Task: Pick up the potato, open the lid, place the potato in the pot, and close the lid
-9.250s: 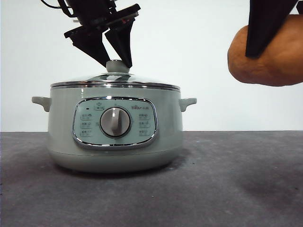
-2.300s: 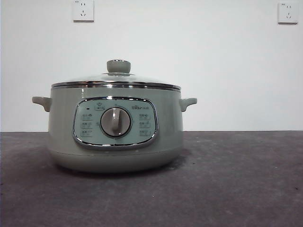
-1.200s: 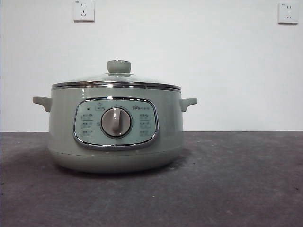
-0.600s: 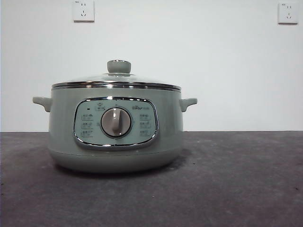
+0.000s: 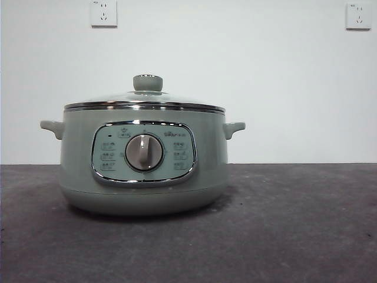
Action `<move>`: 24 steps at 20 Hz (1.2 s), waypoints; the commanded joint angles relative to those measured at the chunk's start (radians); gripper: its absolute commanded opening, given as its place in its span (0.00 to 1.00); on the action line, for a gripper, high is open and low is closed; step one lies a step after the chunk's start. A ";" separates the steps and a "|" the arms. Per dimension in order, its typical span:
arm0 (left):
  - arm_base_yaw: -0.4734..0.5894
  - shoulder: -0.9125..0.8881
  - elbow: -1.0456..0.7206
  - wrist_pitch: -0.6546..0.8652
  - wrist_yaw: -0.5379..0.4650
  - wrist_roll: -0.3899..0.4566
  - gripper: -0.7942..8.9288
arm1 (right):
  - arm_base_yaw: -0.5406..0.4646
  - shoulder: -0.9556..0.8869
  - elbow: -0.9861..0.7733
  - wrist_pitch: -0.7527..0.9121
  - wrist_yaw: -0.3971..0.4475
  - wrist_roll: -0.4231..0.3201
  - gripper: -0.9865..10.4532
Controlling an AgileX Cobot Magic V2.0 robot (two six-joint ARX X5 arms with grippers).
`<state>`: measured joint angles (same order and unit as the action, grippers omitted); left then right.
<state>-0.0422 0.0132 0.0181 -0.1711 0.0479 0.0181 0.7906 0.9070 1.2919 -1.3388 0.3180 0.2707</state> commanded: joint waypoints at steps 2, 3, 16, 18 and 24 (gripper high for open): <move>0.002 0.019 -0.011 0.007 0.004 0.012 0.08 | 0.001 0.000 -0.008 0.004 0.005 0.010 0.09; 0.002 0.024 -0.011 0.007 0.004 0.012 0.08 | 0.001 0.000 -0.008 0.004 0.005 0.010 0.09; 0.002 0.075 -0.011 0.007 0.004 0.012 0.08 | -0.403 -0.285 -0.290 0.523 0.022 -0.195 0.09; 0.002 0.076 -0.011 0.007 0.004 0.012 0.08 | -0.536 -0.442 -0.497 0.744 0.023 -0.194 0.09; 0.002 0.077 -0.011 0.007 0.005 0.012 0.08 | -0.763 -0.782 -1.018 1.058 -0.060 -0.208 0.09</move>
<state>-0.0422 0.0895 0.0181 -0.1711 0.0479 0.0185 0.0364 0.1490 0.3168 -0.3054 0.2810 0.0700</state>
